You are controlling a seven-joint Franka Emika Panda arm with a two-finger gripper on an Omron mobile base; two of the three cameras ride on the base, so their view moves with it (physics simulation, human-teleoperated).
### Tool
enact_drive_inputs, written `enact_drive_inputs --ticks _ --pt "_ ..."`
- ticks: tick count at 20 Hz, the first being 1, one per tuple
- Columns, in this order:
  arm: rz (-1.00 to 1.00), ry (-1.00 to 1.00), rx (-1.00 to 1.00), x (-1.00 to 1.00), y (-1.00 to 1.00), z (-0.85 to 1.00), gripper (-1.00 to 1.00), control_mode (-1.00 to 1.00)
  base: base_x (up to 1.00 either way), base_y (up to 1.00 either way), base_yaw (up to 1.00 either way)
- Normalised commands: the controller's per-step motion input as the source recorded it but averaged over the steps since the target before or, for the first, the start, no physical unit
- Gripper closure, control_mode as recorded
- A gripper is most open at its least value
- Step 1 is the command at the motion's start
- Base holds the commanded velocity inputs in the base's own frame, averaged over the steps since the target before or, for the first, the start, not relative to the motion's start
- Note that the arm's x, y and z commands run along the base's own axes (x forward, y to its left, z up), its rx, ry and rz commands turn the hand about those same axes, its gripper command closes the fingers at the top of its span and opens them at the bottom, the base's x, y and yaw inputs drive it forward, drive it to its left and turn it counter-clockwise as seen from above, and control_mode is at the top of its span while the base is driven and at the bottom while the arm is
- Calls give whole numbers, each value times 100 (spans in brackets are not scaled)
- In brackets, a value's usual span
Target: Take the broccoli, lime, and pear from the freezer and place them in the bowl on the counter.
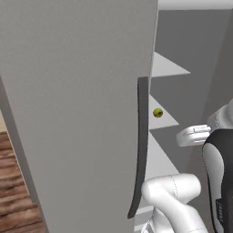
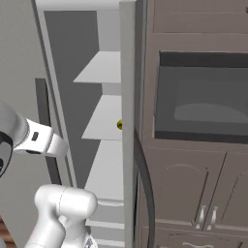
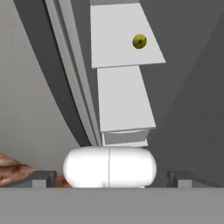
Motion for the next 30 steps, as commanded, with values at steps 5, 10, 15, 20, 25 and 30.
enact_drive_inputs --ticks 5,10,15,20,25,30 --pt "0 0 0 0 0 0 -100 100 46 -62 -3" --pt "0 0 0 0 0 0 -100 100 66 -48 0" --pt "0 0 0 0 0 0 -100 100 84 -15 0" --pt "0 0 0 0 0 0 -100 100 5 -2 0" --pt "-5 0 1 21 -8 -7 -100 -100 0 0 0" --pt "-12 -7 7 36 -22 -39 -100 -100 0 0 0"
